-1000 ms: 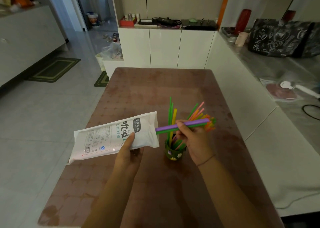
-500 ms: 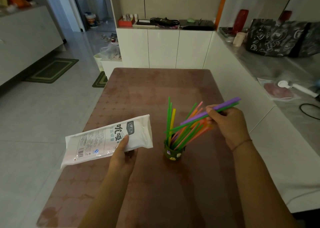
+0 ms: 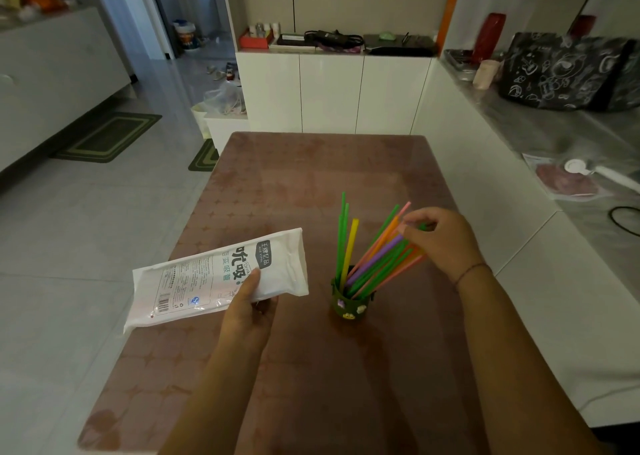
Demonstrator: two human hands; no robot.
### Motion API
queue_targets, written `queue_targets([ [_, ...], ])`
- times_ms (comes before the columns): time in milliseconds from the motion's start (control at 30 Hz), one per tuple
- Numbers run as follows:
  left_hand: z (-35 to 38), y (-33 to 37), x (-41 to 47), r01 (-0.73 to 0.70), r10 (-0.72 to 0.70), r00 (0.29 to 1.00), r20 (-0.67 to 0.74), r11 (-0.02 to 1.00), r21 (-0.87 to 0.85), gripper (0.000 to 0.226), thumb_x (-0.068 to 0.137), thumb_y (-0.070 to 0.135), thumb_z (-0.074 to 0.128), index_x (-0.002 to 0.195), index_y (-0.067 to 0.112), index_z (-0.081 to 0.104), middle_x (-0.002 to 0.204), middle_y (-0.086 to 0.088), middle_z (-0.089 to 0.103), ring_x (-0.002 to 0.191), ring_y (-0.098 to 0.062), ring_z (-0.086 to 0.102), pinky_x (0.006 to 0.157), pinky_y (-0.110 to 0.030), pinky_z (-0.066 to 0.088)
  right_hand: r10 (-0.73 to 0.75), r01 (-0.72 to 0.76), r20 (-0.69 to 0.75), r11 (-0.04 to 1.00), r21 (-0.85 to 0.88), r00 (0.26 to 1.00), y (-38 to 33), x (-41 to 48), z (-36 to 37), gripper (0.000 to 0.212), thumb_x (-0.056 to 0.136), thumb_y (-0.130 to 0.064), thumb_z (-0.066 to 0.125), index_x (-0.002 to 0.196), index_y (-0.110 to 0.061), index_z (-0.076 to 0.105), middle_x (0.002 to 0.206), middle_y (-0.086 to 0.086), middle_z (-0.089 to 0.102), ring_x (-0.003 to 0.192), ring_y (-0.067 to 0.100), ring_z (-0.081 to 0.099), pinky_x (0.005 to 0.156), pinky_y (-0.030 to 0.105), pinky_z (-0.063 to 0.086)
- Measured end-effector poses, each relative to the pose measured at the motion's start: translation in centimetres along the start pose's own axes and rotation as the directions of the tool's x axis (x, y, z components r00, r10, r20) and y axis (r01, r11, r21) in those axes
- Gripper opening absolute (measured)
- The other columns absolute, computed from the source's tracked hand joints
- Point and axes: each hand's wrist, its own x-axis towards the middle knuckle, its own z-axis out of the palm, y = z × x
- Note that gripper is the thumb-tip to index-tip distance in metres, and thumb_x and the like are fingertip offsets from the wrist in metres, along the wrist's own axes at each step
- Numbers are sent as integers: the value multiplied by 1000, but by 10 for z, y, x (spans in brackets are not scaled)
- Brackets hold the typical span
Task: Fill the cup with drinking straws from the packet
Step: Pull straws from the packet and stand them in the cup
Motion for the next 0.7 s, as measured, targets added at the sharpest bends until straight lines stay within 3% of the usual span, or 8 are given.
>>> queue_targets([
  [133, 0, -1, 1, 1, -1, 1000, 6, 1000, -2, 32, 85, 4, 65, 110, 22, 55, 107, -1, 69, 99, -18, 67, 65, -29, 61, 3, -1, -52, 1000, 28, 999, 1, 6, -2, 10, 76, -5, 69, 86, -4, 72, 77, 13, 66, 73, 20, 58, 58, 6, 41],
  [267, 3, -5, 1, 6, -6, 1000, 18, 1000, -3, 33, 85, 4, 64, 112, 21, 56, 105, -1, 70, 97, -17, 67, 64, -29, 60, -17, 18, -43, 1000, 17, 999, 2, 9, 2, 10, 76, -3, 67, 85, 0, 72, 77, 17, 69, 70, 27, 64, 71, 36, 53],
  [300, 3, -5, 1, 6, -6, 1000, 20, 1000, 0, 33, 85, 4, 64, 113, 20, 56, 105, -1, 70, 97, -17, 67, 64, -29, 60, -23, 23, -33, 1000, 9, 999, 2, 9, 4, 10, 76, -2, 67, 84, 1, 72, 79, 19, 70, 69, 28, 64, 71, 37, 53],
  [400, 5, -6, 1, 4, -4, 1000, 27, 1000, 2, 38, 84, 4, 65, 117, 20, 54, 107, -2, 70, 98, -17, 67, 64, -29, 60, -77, 77, -2, 994, -82, 997, 2, 7, 13, 8, 75, 1, 68, 80, 4, 72, 82, 21, 71, 70, 21, 59, 64, 20, 44],
  [533, 8, -8, -1, 19, -19, 999, 29, 1000, -3, 35, 85, 4, 65, 115, 20, 56, 106, -1, 71, 92, -16, 69, 63, -29, 60, -91, 92, 14, 985, -145, 996, 5, 9, 17, 7, 74, 0, 69, 80, 2, 73, 84, 21, 72, 74, 25, 61, 67, 26, 41],
  [700, 10, -7, -4, 14, -14, 999, 32, 1000, 3, 38, 85, 5, 65, 118, 20, 55, 108, -1, 70, 92, -16, 69, 61, -28, 60, -50, 47, -47, 996, -75, 998, 5, 9, 10, 10, 75, -7, 70, 85, -6, 72, 85, 13, 71, 74, 17, 60, 70, 25, 45],
])
